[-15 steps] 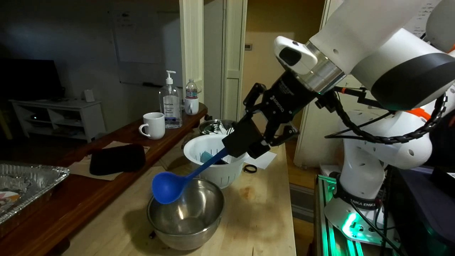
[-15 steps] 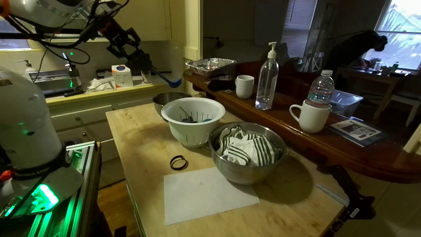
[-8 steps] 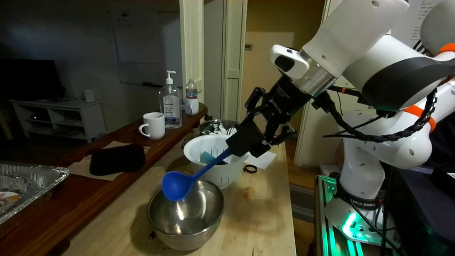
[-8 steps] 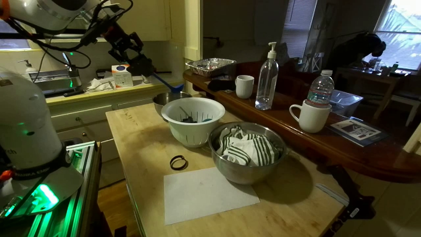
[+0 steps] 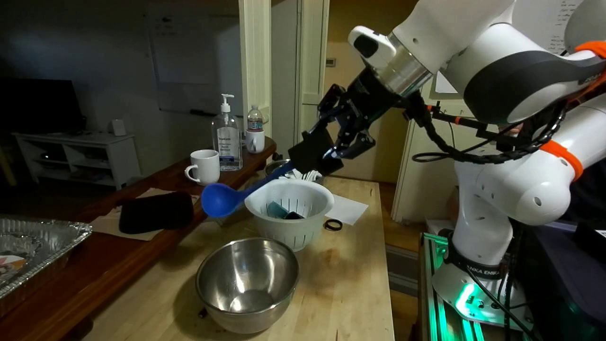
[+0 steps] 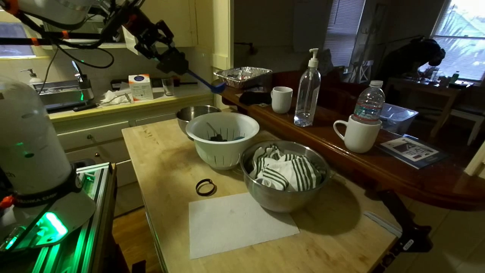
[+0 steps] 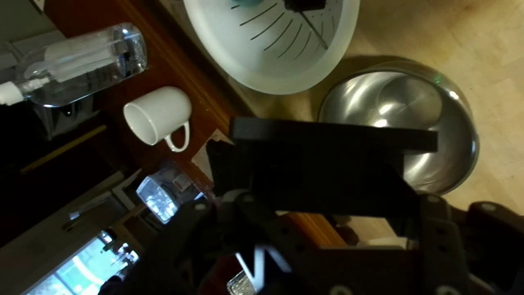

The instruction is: Put the blue spoon on the top countertop

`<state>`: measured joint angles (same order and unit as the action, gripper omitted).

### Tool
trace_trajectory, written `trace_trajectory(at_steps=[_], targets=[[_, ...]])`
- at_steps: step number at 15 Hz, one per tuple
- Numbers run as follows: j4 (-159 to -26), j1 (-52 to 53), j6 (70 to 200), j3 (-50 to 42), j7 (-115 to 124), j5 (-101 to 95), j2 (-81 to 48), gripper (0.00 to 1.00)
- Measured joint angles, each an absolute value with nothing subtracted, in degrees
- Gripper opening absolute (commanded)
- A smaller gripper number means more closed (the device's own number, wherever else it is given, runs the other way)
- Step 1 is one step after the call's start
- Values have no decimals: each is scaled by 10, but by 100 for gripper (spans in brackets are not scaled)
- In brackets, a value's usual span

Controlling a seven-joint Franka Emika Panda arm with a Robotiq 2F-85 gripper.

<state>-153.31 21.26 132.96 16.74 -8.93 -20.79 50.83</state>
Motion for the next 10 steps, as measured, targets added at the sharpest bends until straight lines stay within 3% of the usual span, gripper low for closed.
trace_trajectory(at_steps=[5, 6, 10], targets=[[-1496, 171, 1399, 159, -111, -223, 490, 42], [-1487, 170, 1410, 152, -123, -222, 479, 67], [-1463, 177, 1416, 130, -151, -215, 439, 67]])
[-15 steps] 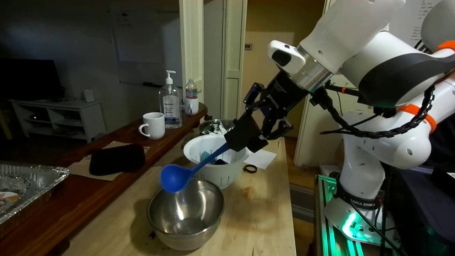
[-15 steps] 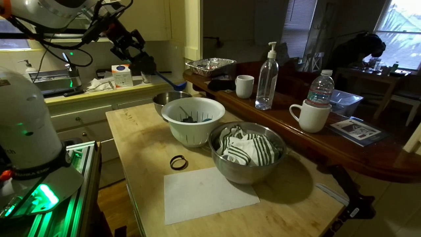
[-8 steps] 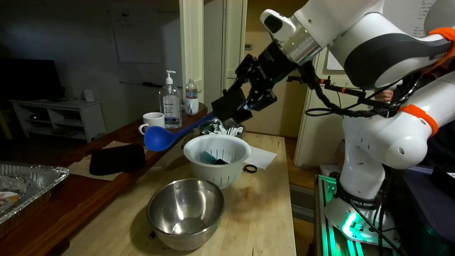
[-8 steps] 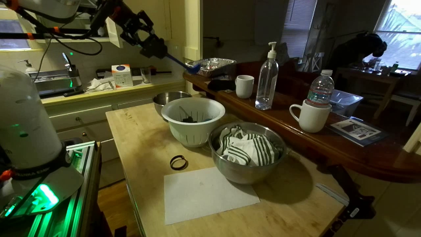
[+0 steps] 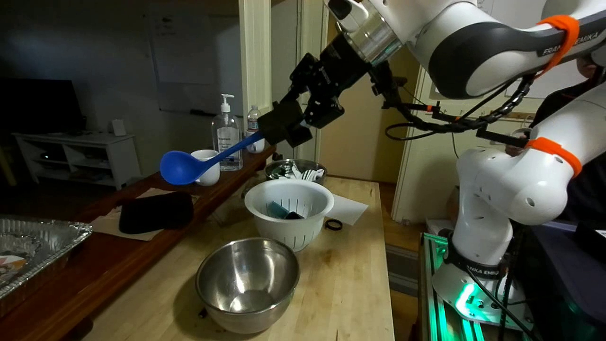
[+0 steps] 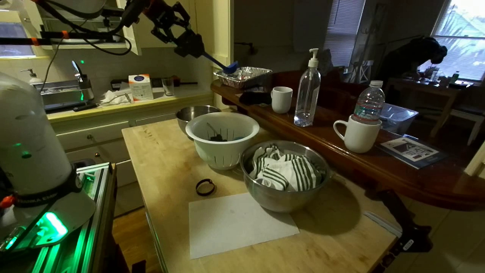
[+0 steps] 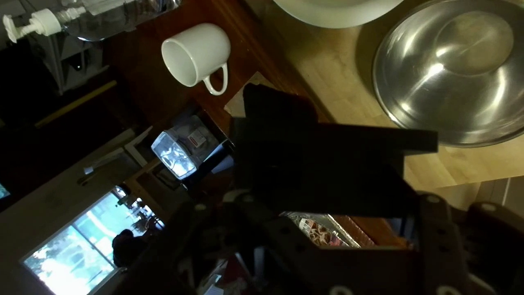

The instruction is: Put the blue spoon on the top countertop

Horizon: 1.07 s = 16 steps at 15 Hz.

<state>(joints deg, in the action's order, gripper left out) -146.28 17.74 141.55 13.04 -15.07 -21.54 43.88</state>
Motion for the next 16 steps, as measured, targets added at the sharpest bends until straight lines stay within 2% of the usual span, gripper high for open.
trace_trajectory(at_steps=[1, 5, 9, 16], targets=[[-1461, 178, 1416, 130, -151, -215, 435, 42], [-1456, 167, 1416, 134, -147, -221, 432, 42], [-1417, 106, 1423, 137, -139, -247, 416, 42], [-1314, 66, 1492, 130, -167, -265, 316, 42]])
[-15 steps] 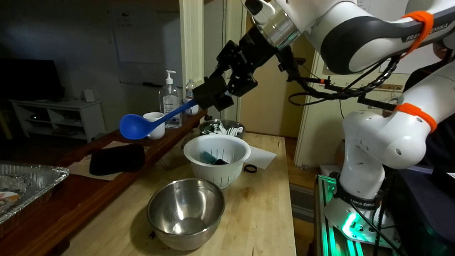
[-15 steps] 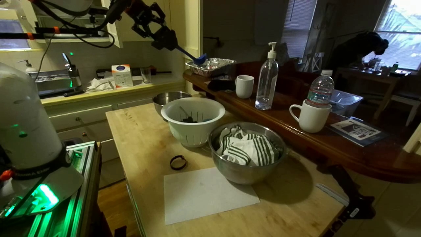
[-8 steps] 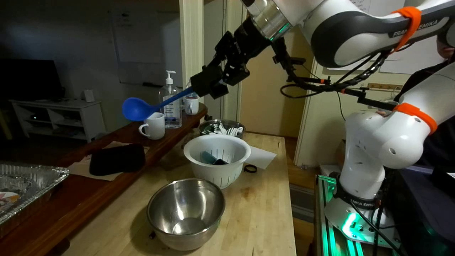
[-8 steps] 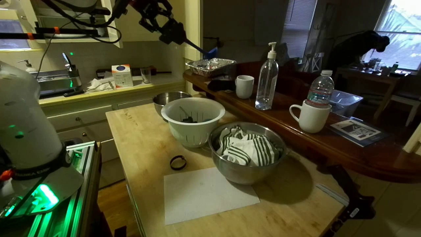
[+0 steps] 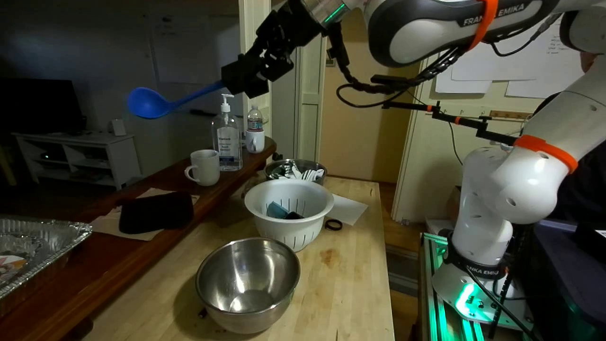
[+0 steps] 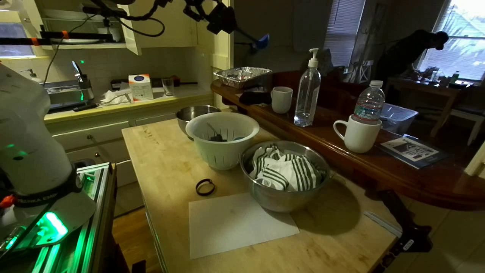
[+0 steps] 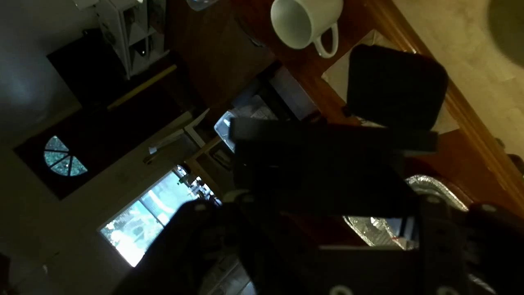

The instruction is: Put the blue spoon on the top countertop

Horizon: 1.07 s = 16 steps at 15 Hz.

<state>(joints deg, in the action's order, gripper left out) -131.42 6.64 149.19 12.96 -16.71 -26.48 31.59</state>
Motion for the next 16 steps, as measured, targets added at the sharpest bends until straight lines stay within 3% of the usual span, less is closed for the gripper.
trace_trajectory(at_steps=[1, 2, 7, 8, 16], targets=[[-1297, 65, 1497, 127, -171, -267, 300, 42], [-1281, 62, 1498, 126, -172, -269, 286, 67], [-1251, 57, 1496, 122, -176, -270, 251, 67], [-1250, 57, 1496, 123, -176, -270, 251, 42], [-1228, 49, 1574, 101, -151, -261, 183, 42]])
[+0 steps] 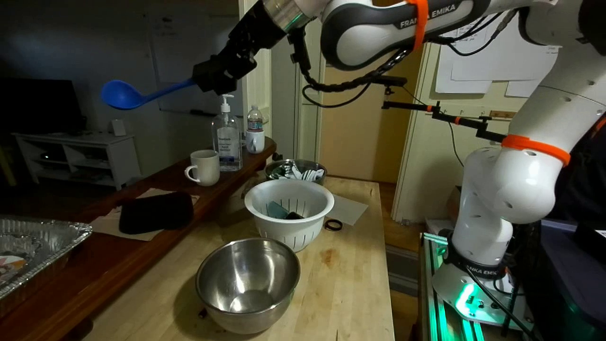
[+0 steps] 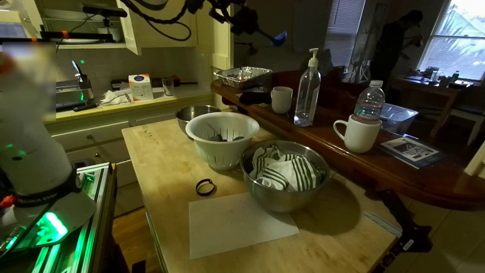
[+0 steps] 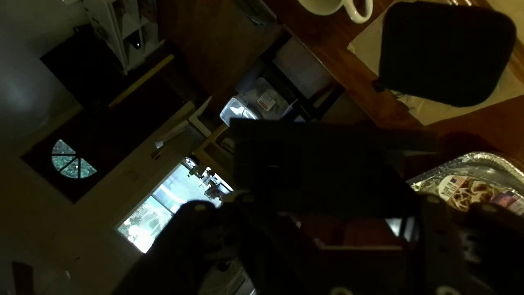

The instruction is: Put the blue spoon on the top countertop

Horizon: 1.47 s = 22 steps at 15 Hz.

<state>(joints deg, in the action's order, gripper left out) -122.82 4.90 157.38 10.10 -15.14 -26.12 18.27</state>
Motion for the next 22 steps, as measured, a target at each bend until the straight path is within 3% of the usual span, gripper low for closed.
trace_trajectory(at_steps=[8, 22], targets=[[-1148, 89, 1629, 93, -208, -139, 19, 42], [-1096, 86, 1622, 109, -285, -9, -76, 42]])
